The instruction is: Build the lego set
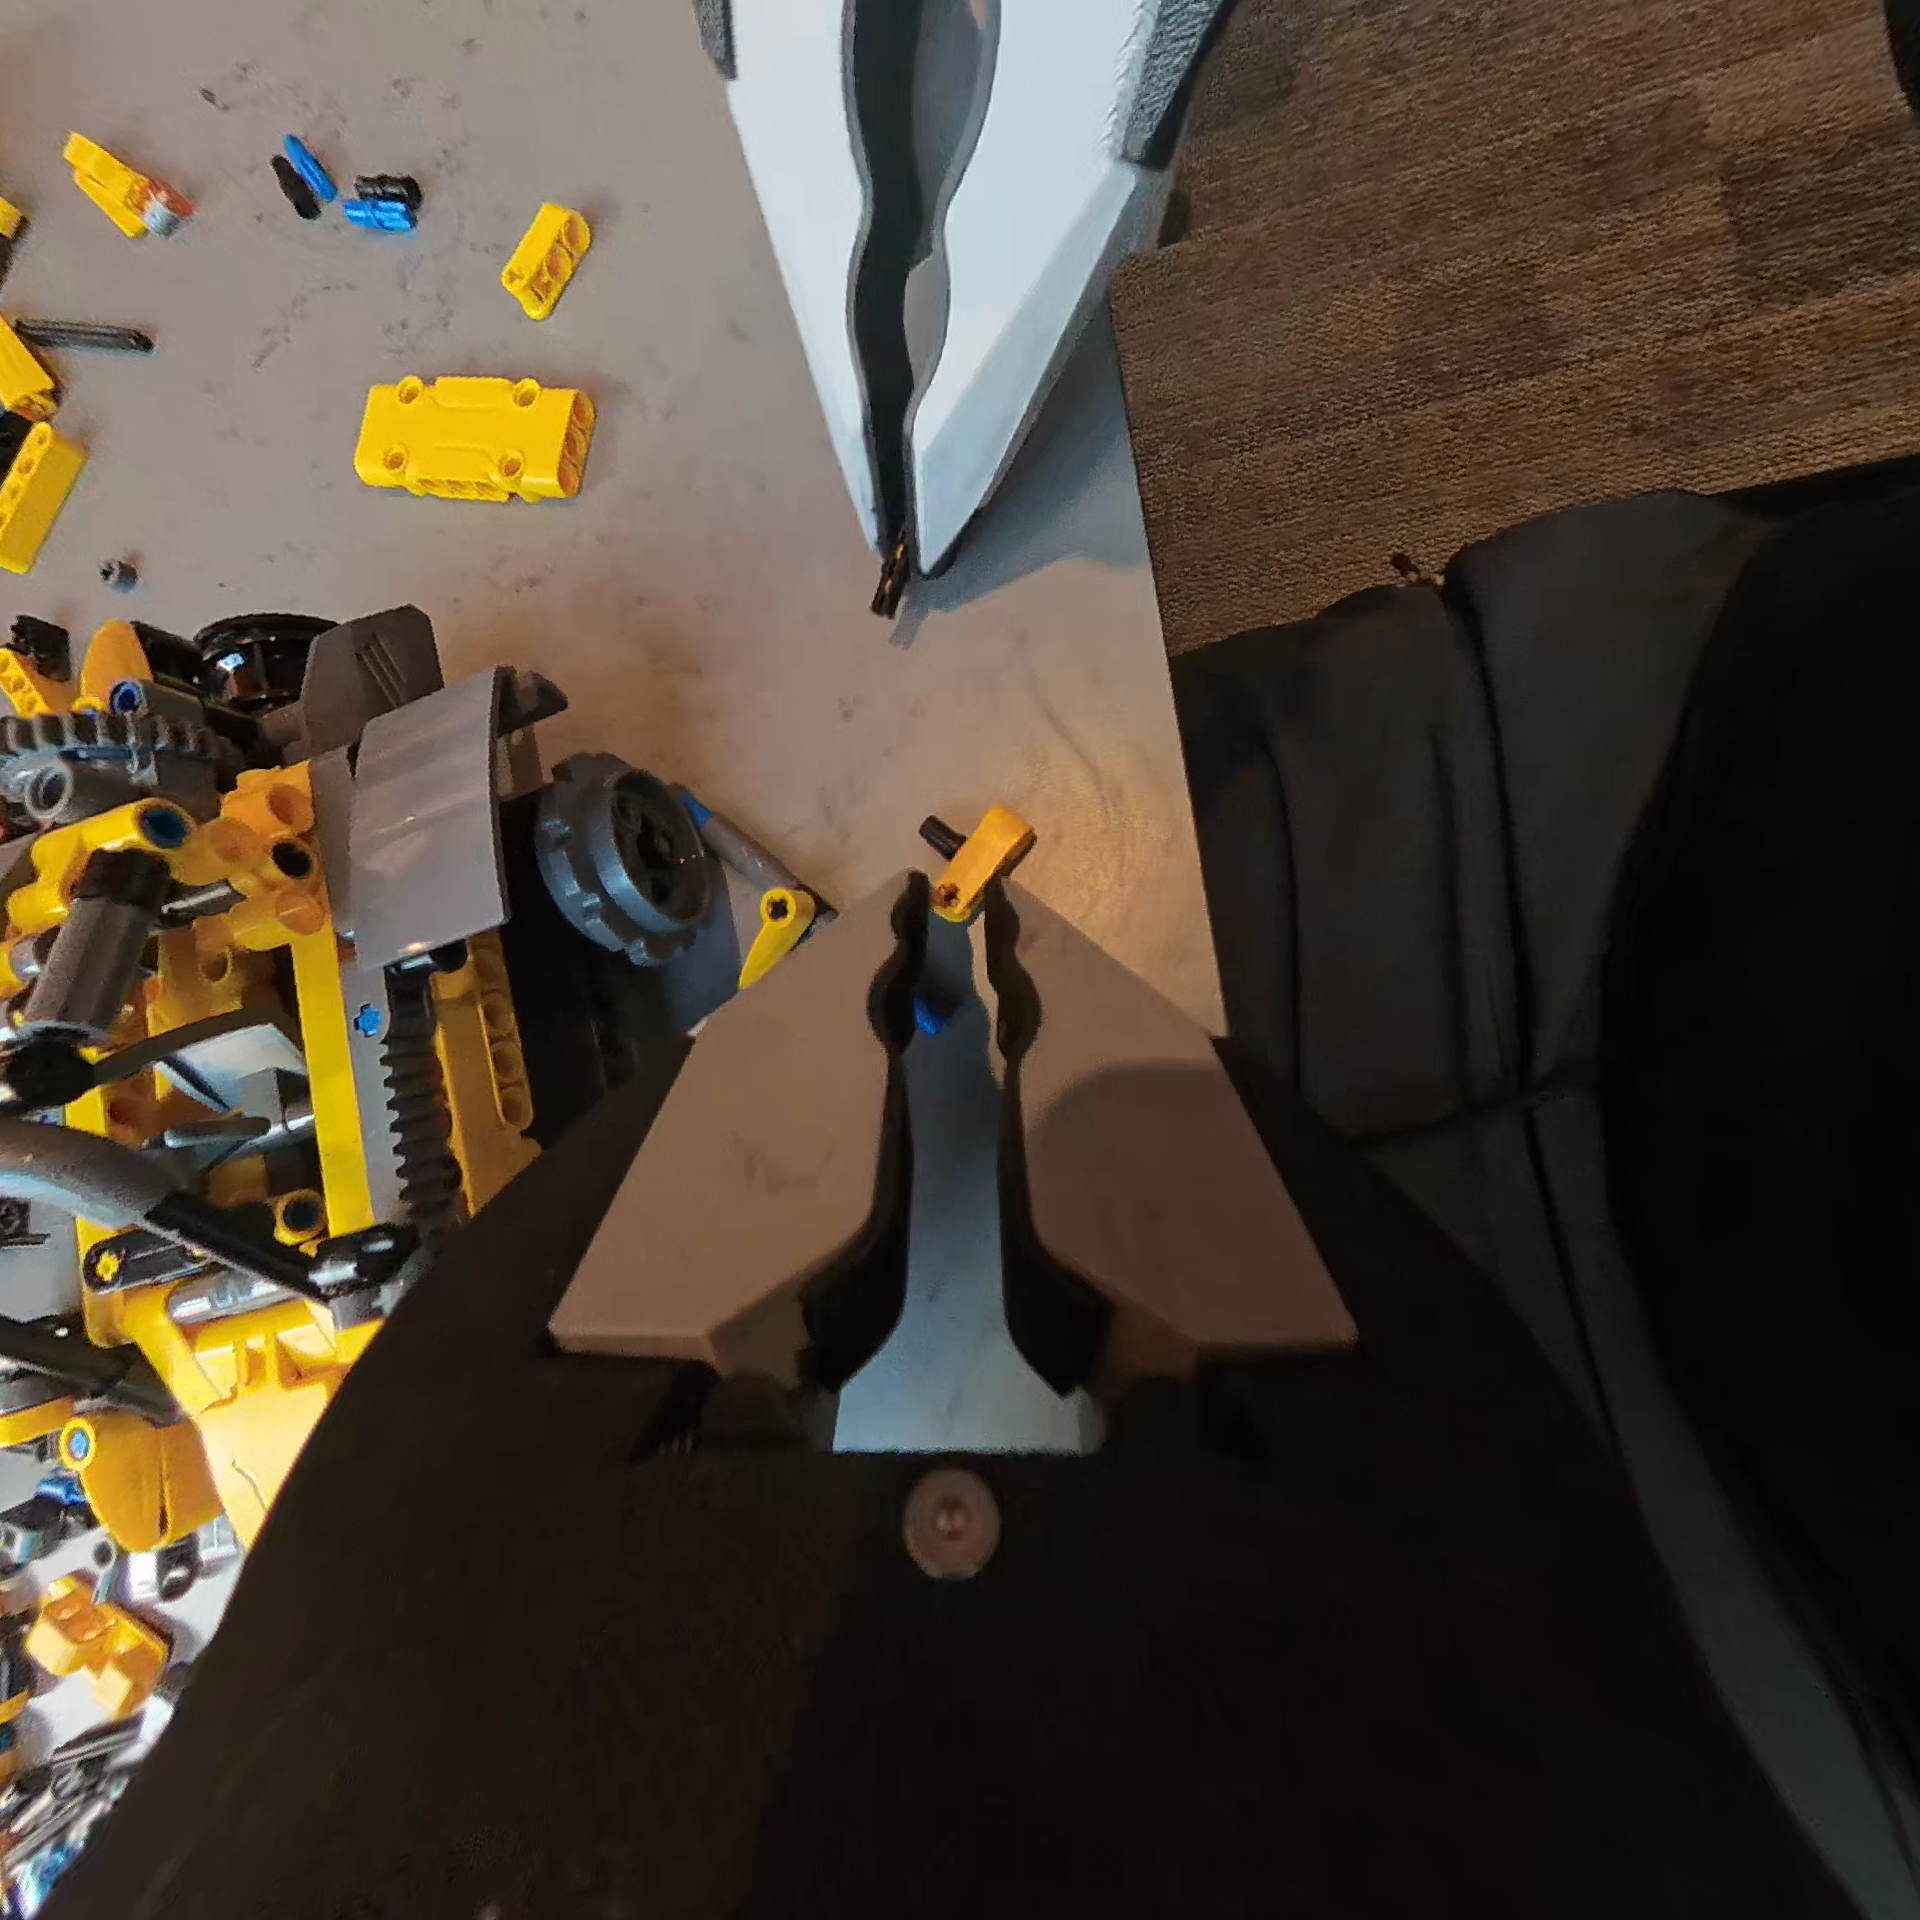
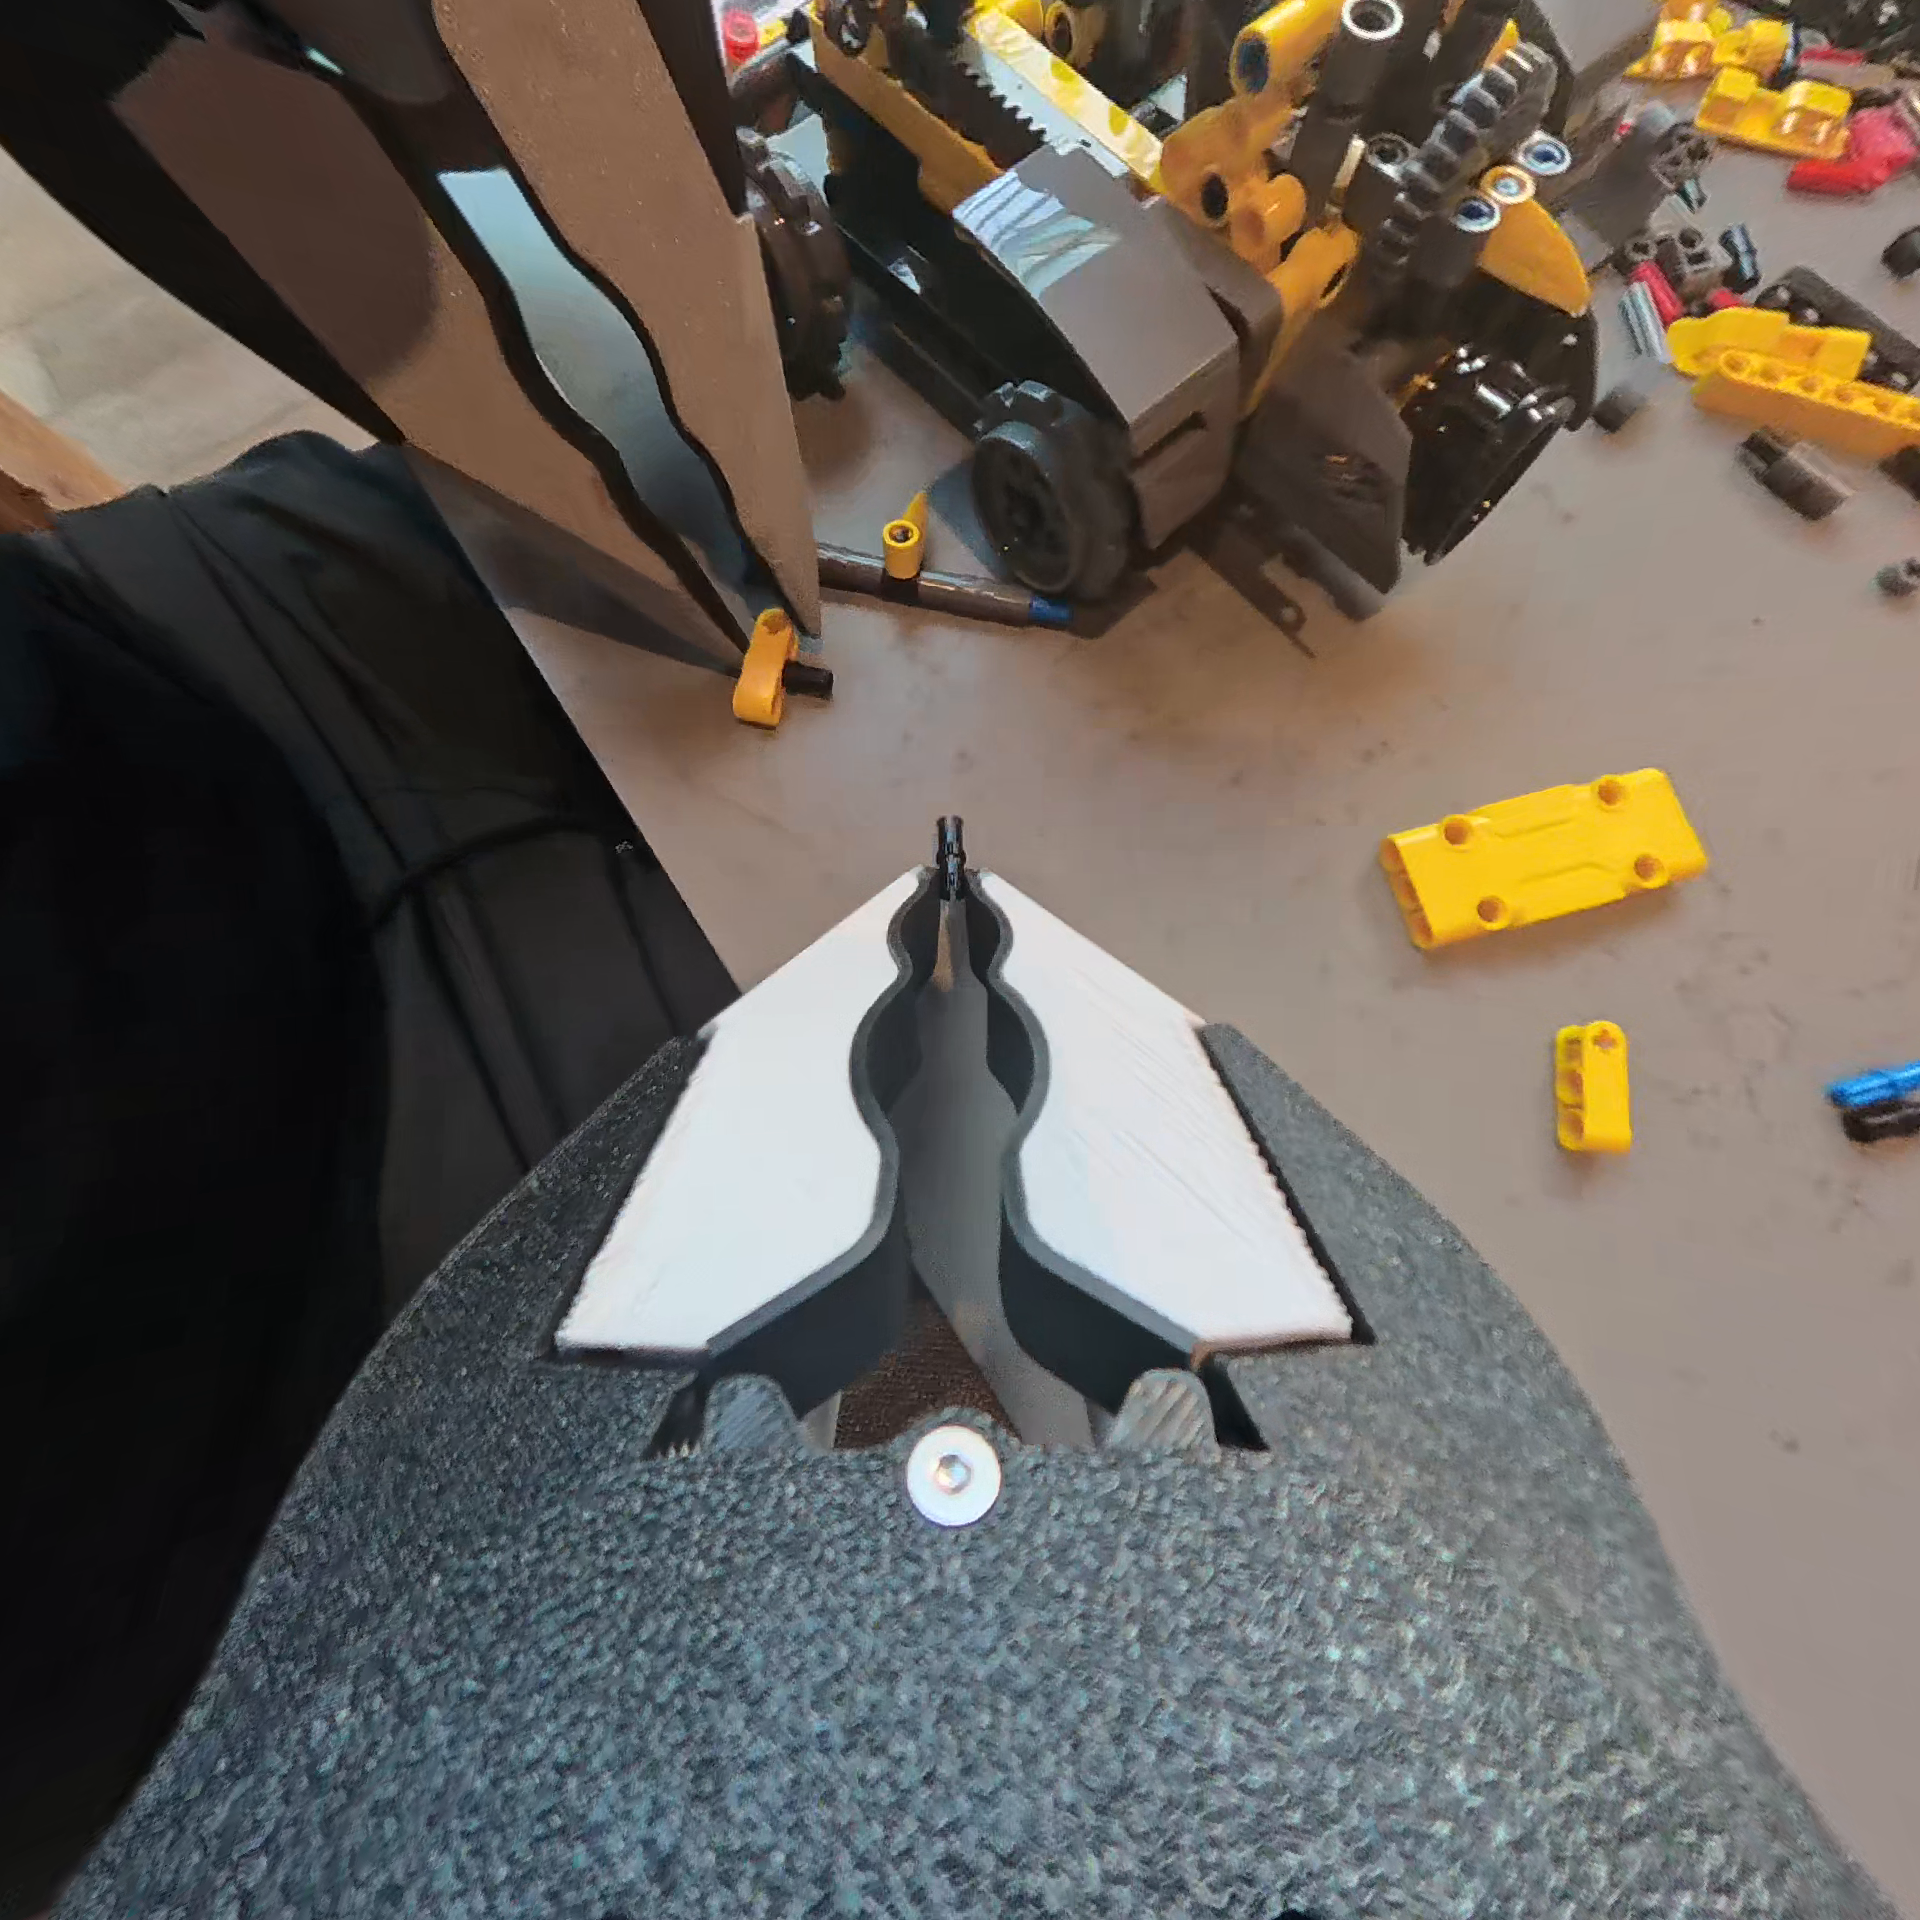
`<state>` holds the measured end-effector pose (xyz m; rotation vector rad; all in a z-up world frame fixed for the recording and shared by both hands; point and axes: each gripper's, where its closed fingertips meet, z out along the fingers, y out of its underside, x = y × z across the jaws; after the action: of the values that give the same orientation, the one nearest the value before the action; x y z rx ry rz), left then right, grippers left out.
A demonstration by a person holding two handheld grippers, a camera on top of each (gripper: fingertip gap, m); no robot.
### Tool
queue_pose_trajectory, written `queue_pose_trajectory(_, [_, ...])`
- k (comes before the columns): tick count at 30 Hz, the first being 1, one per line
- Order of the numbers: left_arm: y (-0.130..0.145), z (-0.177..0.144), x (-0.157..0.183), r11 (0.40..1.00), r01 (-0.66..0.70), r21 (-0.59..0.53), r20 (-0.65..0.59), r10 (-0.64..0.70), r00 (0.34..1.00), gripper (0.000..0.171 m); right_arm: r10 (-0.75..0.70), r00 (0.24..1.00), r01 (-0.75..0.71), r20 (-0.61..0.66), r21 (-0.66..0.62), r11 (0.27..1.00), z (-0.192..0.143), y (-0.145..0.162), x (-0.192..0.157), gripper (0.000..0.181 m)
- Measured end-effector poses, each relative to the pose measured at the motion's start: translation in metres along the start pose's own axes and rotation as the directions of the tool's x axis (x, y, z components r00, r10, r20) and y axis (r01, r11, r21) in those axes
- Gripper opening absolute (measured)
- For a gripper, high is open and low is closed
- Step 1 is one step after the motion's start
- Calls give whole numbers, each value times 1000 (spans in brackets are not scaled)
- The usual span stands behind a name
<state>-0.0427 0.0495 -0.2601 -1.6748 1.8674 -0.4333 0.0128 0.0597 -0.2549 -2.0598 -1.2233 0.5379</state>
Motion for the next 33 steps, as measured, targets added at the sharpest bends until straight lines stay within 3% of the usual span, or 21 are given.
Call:
queue_pose_trajectory(6, [-3,2,1,998,-57,38,16,57,998,7,-94,995,94,21,-18,995,9,-1,-5,6])
queue_pose_trajectory(12, [-6,1,4,966,-240,91,110,230,967,7,-107,994,107,26,3,994,7,-1,-7,24])
queue_pose_trajectory(17, [-15,-5,2,928,-341,151,226,304,926,7,-121,988,111,92,115,987,1,-22,-32,24])
queue_pose_trajectory(22, [-24,-14,0,911,-361,201,284,298,911,7,1,991,-26,136,184,983,9,-35,-42,24])
queue_pose_trajectory(25, [-25,-16,0,906,-375,196,309,306,900,7,72,979,-106,188,179,978,10,-35,-43,10])
queue_pose_trajectory(33, [-16,-7,3,934,-320,158,276,270,922,5,64,994,-73,90,106,992,17,-25,-41,9])
